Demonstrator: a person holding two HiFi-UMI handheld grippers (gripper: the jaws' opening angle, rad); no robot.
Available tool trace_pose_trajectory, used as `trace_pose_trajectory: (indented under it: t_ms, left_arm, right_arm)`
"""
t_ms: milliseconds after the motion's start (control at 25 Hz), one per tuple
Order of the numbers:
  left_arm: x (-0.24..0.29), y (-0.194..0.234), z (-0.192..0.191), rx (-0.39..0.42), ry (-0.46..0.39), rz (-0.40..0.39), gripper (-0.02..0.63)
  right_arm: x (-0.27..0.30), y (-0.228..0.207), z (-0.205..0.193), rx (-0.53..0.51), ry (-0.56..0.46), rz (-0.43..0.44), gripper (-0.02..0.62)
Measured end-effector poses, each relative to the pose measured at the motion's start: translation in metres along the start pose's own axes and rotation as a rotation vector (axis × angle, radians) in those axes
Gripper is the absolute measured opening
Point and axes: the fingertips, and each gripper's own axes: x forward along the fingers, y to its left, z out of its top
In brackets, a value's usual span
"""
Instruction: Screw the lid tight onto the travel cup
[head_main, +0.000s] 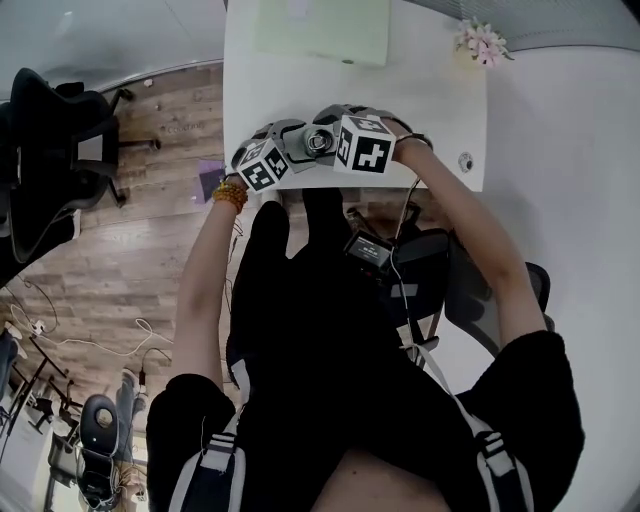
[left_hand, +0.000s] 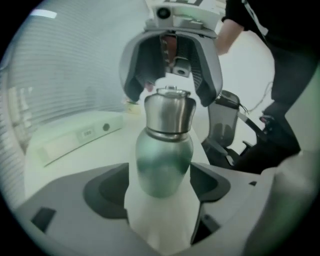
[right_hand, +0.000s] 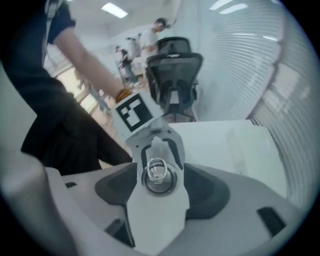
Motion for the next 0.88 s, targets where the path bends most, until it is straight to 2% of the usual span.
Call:
trace_pose_trajectory:
  t_ms: [80,200,280,360,440,520,600,880]
  left_arm:
    - [-0.009,0.001,-0.001,-0.113,-0.067,0.136,0.374]
    - [-0.013,-0.003,-0.002,-0.256,-0.113,0.329,0.374]
    - [-0.007,-0.007,0.001,-0.300,-0.103,0.438,0.371]
    - [-0.005,-0.005,0.001,-0.326,-0.078,0.533,0.339]
    - [-0.005,0.000,0.000,-0.351,-0.061,0.581,0.327]
    - [-0.003,0.001,0.000,-0.348,-0.056,0.566,0.322]
    - [-0.003,-0.001,-0.001,-0.314,-0.057,0.502,0.322]
    - [-0.003,-0.007,-0.004,-0.112,-0.025,0.156,0.324]
  right_arm:
    - [-0.007,-0.001,0.004,0.207,-0.104,-0.028,0.298]
    - [-0.005,-0.001,0.000,0.405,-0.134,-0.097,0.295]
    - [-0.004,-0.004,-0.004,0.460,-0.107,-0.160,0.277]
    - [-0.001,-0.006,-0.006,0.449,-0.055,-0.210,0.234]
    - [0.000,-0.008,-0.007,0.415,-0.015,-0.227,0.232]
    - [0.000,-0.009,-0.007,0.383,-0.014,-0.220,0.230]
    - [0.000,-0.007,-0.006,0.344,-0.027,-0.199,0.229]
    - [0.003,0.003,-0.002,0.109,0.008,-0.093,0.229]
